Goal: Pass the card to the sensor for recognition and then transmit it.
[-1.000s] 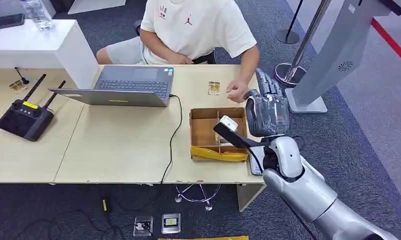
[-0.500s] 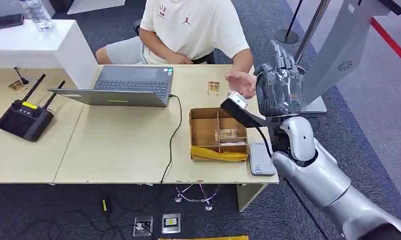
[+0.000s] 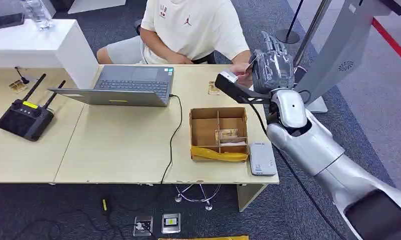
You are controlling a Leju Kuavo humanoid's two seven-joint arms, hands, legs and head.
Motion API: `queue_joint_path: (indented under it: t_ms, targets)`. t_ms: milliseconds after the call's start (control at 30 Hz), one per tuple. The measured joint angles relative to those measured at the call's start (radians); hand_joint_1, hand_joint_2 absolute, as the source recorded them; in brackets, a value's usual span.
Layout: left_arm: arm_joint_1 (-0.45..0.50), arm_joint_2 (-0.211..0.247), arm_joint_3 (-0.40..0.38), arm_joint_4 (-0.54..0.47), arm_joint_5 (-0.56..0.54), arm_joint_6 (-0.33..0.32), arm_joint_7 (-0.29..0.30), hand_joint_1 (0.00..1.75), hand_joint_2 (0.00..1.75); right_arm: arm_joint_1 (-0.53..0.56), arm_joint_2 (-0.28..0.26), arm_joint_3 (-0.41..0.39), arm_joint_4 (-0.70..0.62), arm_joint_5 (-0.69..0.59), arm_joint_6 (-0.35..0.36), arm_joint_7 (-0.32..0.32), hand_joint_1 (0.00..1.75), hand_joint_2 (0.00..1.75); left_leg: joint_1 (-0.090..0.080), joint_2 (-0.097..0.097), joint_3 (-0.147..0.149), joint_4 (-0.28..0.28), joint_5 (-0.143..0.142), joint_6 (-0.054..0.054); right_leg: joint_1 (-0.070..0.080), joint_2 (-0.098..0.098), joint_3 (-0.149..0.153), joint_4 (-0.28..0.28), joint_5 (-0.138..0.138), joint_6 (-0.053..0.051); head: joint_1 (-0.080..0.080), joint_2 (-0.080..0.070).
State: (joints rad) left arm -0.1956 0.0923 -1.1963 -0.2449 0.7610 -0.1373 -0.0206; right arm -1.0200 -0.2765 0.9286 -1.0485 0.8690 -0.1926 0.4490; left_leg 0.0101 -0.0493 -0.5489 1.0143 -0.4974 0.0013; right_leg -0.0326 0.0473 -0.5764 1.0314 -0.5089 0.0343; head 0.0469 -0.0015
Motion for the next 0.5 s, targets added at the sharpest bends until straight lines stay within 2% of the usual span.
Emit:
queue_joint_path:
  t_ms: [167,200,233,500]
  targets:
    - [0.003,0.0,0.0,0.0,0.004,0.0,0.003,0.0,0.0,-0.04,0.045,0.037,0.158,-0.028,-0.002,0.001,1.75,1.75,0.0,-0.001,0.0,0.0,0.0,0.0,0.0,0.0,0.001,0.0,0.0,0.0,0.0,0.0]
    - [0.004,0.0,0.0,0.0,0.005,0.0,0.003,0.0,0.0,-0.046,0.053,0.044,0.185,-0.032,-0.003,0.001,0.72,1.75,0.0,-0.001,0.001,0.0,0.0,0.0,0.0,0.0,0.001,0.0,0.0,0.0,0.0,0.0]
    - [0.005,0.0,0.0,0.0,0.005,0.0,0.003,0.0,0.0,-0.049,0.058,0.047,0.208,-0.034,-0.005,0.0,0.0,1.75,0.0,-0.001,0.001,0.0,0.0,0.0,0.0,0.0,0.001,-0.001,0.0,0.0,0.0,0.0]
    - [0.005,-0.001,0.0,0.0,-0.001,0.0,0.003,0.0,0.0,-0.055,0.08,0.074,0.329,-0.03,-0.055,-0.001,0.0,1.75,0.0,-0.001,0.001,0.0,0.0,0.0,0.0,0.0,0.001,-0.001,0.0,0.0,0.0,0.0]
